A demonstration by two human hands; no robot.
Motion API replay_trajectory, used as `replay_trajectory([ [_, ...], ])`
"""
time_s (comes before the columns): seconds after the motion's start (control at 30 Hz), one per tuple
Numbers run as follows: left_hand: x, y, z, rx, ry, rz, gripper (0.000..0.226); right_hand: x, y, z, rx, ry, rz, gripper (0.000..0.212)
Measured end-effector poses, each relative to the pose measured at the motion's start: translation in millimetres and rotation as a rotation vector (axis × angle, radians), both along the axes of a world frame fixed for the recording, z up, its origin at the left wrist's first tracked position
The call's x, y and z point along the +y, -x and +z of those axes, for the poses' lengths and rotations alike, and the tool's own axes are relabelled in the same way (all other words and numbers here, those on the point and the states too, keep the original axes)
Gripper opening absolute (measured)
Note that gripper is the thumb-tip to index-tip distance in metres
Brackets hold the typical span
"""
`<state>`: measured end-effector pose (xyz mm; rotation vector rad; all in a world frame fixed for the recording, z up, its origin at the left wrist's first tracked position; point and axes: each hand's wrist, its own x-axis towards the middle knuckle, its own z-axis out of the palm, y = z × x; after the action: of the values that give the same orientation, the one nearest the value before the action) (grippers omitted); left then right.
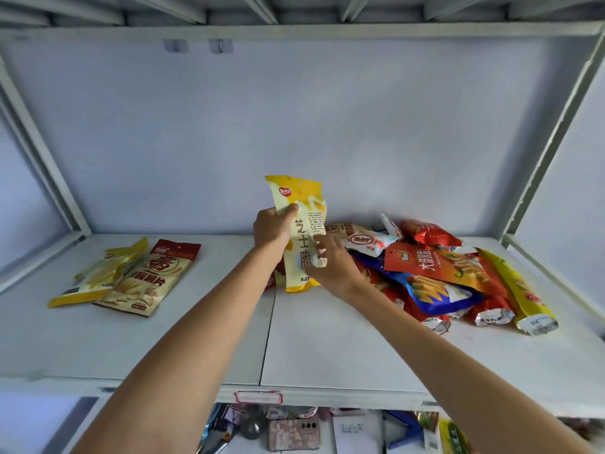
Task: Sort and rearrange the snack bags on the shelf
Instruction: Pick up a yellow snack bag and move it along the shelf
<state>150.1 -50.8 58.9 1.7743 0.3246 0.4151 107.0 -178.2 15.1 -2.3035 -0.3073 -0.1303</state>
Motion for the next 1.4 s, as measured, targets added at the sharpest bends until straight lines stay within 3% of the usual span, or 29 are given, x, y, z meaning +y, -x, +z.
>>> replay_trajectory([
  [0.1,8,16,3,-0.003,-0.098,-0.027,0.030,39,19,-4,0.107,0.244,-0.092,0.090],
  [0.17,13,26,8,-0.009,-0.101,-0.037,0.026,63,28,-4,0.089,0.252,-0.210,0.096],
  [0.33,32,49,24,-0.048,-0.092,-0.218,0.028,95,40,-1,-0.105,0.027,-0.466,0.067],
  [0.4,53,61,29,-0.043,-0.033,-0.397,0.035,100,47,0,-0.105,-0.207,-0.412,0.055],
  [0.47,78,72,31,-0.046,-0.037,-0.488,0.039,102,56,0,0.014,-0.575,-0.311,0.047],
  [0.57,130,84,25,-0.082,-0.108,-0.406,0.040,114,73,-2,0.208,-0.930,-0.193,0.045],
  [0.7,188,99,1,0.065,-0.105,-0.276,0.058,136,97,-6,0.398,-1.178,0.003,0.040],
  [0.9,245,113,-5,0.150,-0.004,-0.340,0.039,188,109,-16,0.518,-1.062,0.054,0.042],
  [1.03,280,102,-9,0.124,0.004,-0.261,0.030,217,94,-17,0.515,-0.922,-0.011,0.056],
  [1.2,315,75,-29,0.184,0.008,-0.122,0.028,258,67,-20,0.518,-0.802,-0.101,0.049],
  [1.4,373,28,-53,0.375,-0.008,-0.020,0.055,310,21,-35,0.648,-0.743,-0.069,0.052],
])
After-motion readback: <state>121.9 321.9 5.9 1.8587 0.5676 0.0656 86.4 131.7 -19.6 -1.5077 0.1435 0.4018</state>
